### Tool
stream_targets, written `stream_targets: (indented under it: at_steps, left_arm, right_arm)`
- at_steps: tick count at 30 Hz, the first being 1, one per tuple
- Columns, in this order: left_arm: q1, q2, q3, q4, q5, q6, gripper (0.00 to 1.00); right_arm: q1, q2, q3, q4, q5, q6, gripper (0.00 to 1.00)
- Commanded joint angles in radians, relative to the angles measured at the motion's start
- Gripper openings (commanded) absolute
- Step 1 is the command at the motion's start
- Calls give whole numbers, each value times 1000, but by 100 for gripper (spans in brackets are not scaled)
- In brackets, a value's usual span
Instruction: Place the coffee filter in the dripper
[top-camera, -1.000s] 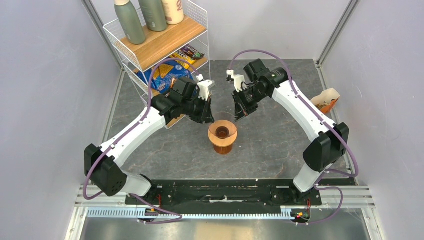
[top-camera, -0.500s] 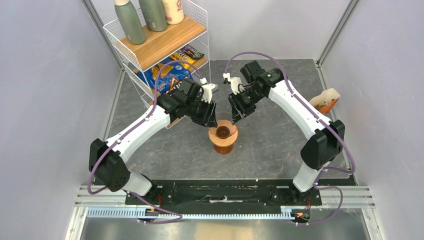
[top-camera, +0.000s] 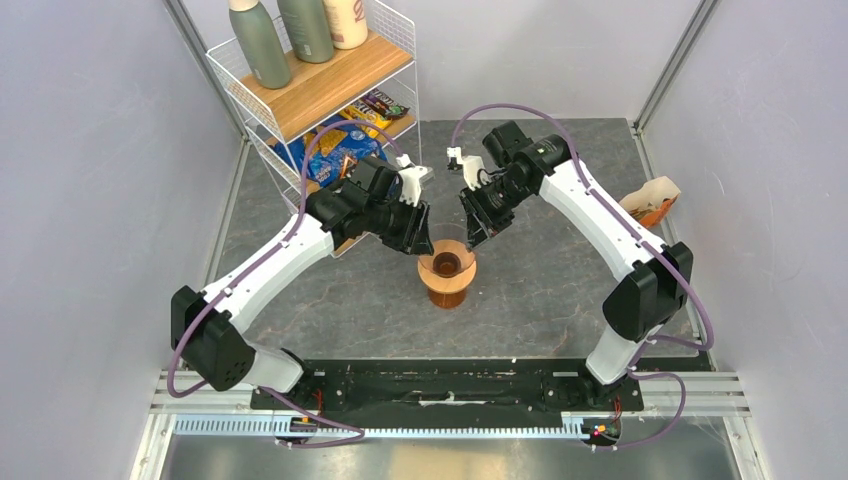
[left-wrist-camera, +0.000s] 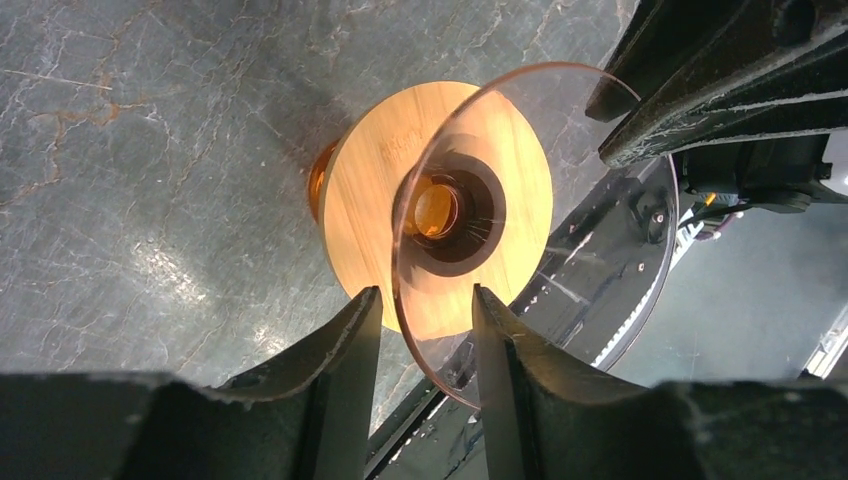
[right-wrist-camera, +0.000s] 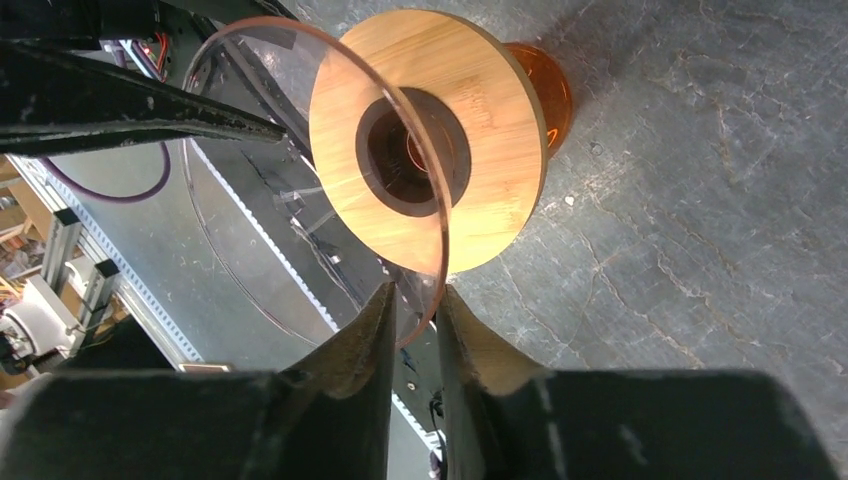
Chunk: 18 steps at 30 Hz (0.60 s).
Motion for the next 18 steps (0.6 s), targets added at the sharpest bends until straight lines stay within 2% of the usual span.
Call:
stream_targets:
  at_steps: [1, 6, 15, 16, 18]
  left_arm:
    - [-2, -26, 43, -1, 46, -35, 43]
    - [-4, -14, 57, -1, 52, -44, 37]
    - [-2, 6, 27, 8, 25, -48, 35]
    - [-2, 8, 24, 14, 26, -49, 34]
    - [-1, 11, 22, 23, 20, -52, 31]
  right_arm:
    - [1, -46, 24, -15, -27, -4, 22]
    - [1, -46, 38, -21, -26, 2, 10]
    - [-10, -23, 24, -10, 6, 10, 5]
    - [-13, -23, 29, -11, 6, 12, 8]
    - [-18, -19, 38, -12, 4, 17, 21]
